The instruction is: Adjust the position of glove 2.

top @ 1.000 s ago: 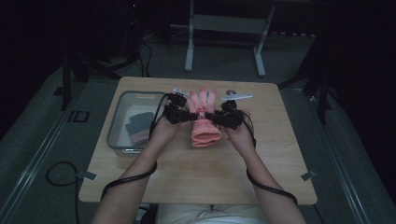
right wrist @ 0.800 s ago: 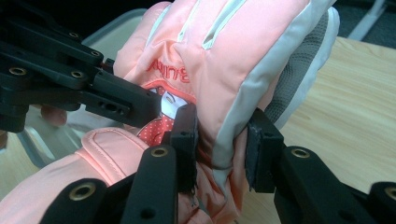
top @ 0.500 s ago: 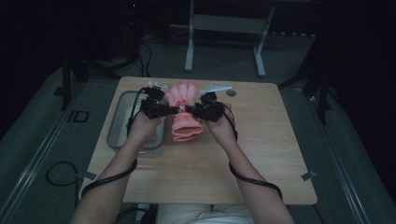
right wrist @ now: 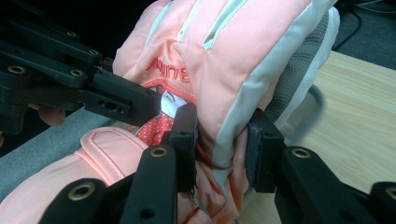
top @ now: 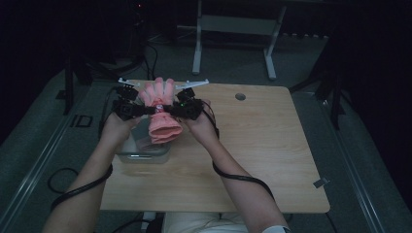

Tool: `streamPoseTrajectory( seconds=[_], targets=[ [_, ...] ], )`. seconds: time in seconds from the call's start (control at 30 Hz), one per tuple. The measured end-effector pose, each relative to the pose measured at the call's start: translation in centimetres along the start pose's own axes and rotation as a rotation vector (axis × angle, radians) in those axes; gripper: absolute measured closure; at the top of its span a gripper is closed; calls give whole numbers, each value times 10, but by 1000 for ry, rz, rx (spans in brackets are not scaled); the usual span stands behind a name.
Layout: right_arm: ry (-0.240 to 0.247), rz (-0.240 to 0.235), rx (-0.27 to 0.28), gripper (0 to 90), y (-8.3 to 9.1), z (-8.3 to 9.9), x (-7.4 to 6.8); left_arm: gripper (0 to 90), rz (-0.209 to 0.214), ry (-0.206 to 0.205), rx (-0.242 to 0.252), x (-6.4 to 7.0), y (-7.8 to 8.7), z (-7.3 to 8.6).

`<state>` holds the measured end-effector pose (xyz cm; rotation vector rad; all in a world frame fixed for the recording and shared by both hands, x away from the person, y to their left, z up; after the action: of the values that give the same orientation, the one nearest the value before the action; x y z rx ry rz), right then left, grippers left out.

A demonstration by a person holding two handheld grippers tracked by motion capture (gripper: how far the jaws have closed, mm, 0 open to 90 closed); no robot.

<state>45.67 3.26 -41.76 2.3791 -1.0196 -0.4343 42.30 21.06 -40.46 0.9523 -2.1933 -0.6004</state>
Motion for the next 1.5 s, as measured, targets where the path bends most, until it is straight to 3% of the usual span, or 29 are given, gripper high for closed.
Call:
streamPoseTrajectory(
  seconds=[0.13,0.37,0.4,0.47,0.77,1.07,1.2,1.37,1.5],
  targets=[
    [7,-22,-2,682,-16,-6,-11,789,-16,24,15,-15,7,6],
    [17,-28,-43,682,-40,-5,-16,789,-8,74,35,-37,0,19],
    [17,-33,-52,682,-44,-3,-16,789,-8,74,35,-37,0,19],
    [16,-37,-72,682,-54,3,-17,789,6,114,30,-48,-6,28],
    [19,-29,-134,678,-79,27,-18,788,4,164,-13,-65,-27,51],
    [8,-35,-193,668,-91,49,-17,783,-26,192,-64,-68,-42,66],
    [7,-30,-208,651,-93,49,-17,775,-42,192,-73,-68,-44,66],
    [3,-18,-202,557,-89,47,-12,757,-37,194,-68,-68,-46,64],
    [37,13,-189,548,-82,45,-9,746,-57,197,-71,-68,-48,64]
  ],
)
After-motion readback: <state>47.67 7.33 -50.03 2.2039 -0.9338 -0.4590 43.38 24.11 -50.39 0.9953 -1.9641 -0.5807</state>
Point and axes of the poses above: each handheld gripper's, and its own axes: y roughly backward along the jaws, z roughly out of its underside, x roughly to its right, the point moved 3 cm from there along -y, roughly forward along the jaws, and after that the axes turned 12 degrees about z, right-handed, at the moved point
